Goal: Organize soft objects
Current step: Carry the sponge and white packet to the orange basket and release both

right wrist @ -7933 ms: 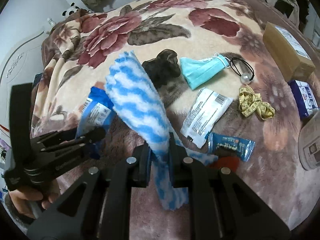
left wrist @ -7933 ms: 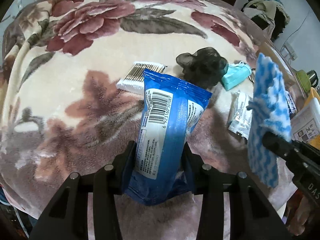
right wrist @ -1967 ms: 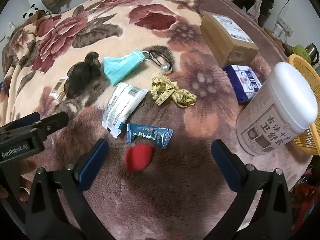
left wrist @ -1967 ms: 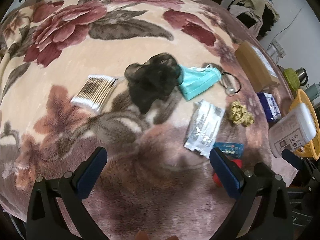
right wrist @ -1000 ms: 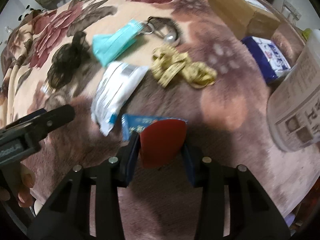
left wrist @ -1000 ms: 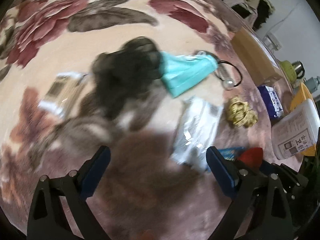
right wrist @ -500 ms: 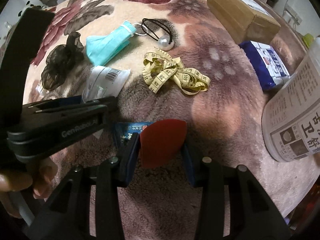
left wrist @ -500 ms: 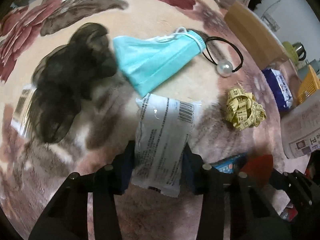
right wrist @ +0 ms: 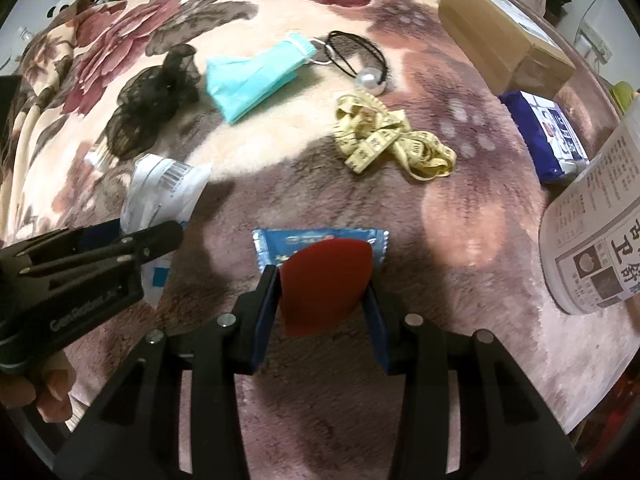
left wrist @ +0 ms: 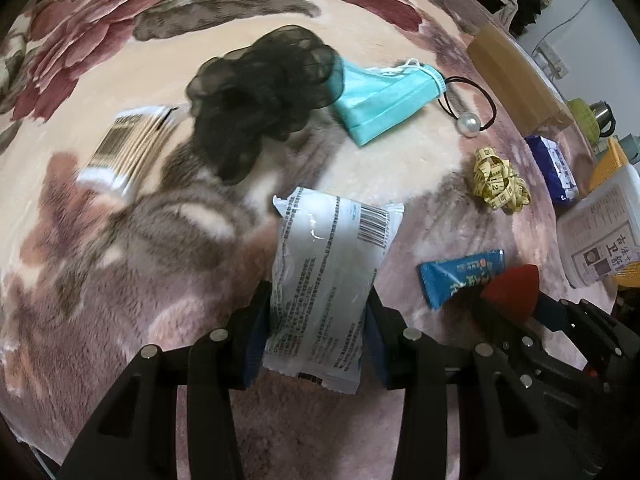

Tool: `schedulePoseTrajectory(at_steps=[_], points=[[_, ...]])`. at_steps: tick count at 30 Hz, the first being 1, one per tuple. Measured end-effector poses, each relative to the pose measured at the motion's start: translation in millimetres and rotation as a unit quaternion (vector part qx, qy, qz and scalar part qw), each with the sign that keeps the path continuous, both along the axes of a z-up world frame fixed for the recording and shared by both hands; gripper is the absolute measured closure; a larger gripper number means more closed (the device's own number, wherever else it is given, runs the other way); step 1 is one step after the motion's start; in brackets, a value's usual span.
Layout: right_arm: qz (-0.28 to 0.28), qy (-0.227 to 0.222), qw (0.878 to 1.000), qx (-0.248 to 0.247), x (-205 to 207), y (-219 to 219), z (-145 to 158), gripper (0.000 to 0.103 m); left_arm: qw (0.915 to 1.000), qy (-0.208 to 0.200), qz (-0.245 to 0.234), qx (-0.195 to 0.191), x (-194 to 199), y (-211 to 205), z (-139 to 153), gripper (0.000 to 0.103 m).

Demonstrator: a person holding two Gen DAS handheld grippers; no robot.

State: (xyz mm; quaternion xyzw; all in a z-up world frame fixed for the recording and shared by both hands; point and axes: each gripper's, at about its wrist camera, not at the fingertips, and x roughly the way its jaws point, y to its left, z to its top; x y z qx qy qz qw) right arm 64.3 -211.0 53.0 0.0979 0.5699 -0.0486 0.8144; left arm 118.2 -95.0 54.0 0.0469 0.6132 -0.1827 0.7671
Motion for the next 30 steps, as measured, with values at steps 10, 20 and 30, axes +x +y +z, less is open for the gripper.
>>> schedulePoseTrajectory(at_steps=[10,20,30], points=[[0.007,-0.016,1.000,-0.006,-9.3,12.4,17.5,0.061,0.9999,-0.003,0.015,-0.006,-14.1,21.8,12.8,0.059],[0.005,-0.038,0.999,-0.007,-21.9,13.3,37.3,0.061,0.9999,-0.009,0.008,0.006,-35.4,25.7,28.8,0.059],[0.004,-0.060,0.998,-0.015,-28.5,7.6,60.0,0.061,0.9997,-0.023,0.005,-0.005,-39.5,18.4,57.5,0.059]])
